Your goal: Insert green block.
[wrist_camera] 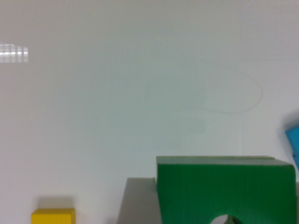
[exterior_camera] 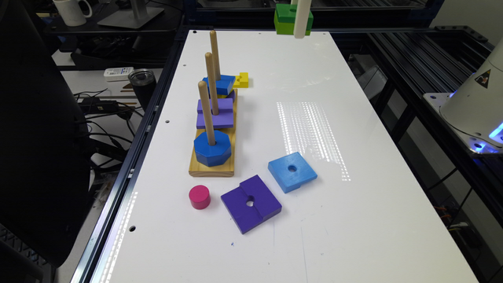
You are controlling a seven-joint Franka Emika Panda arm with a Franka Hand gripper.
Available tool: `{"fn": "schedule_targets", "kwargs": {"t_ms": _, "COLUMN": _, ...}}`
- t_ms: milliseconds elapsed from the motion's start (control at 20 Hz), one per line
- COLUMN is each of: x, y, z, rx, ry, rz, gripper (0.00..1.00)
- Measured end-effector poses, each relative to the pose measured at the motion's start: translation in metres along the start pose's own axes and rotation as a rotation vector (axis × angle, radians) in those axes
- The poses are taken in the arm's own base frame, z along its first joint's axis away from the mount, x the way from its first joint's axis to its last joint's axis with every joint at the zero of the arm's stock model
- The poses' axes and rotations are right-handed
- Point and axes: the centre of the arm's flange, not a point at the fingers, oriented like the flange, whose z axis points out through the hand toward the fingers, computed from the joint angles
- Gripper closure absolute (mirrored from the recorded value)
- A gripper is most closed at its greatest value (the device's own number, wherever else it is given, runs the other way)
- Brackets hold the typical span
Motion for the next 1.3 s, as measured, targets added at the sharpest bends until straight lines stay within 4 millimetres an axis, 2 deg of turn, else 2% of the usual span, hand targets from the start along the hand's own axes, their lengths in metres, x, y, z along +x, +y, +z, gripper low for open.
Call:
{"fn": "schedule_targets", "kwargs": {"t_ms": 500, "x": -0.0002, "y": 0.0003, "z": -0.0061, "rx": 0.001, "ry": 0.001, "rz": 0.0, "gripper": 1.0}}
{"fn": "schedule_targets", "kwargs": {"t_ms": 1300, "x": -0.0008, "y": 0.0007, "z": -0.0049, "rx": 0.0, "ry": 0.0, "rz": 0.0, "gripper": 1.0}}
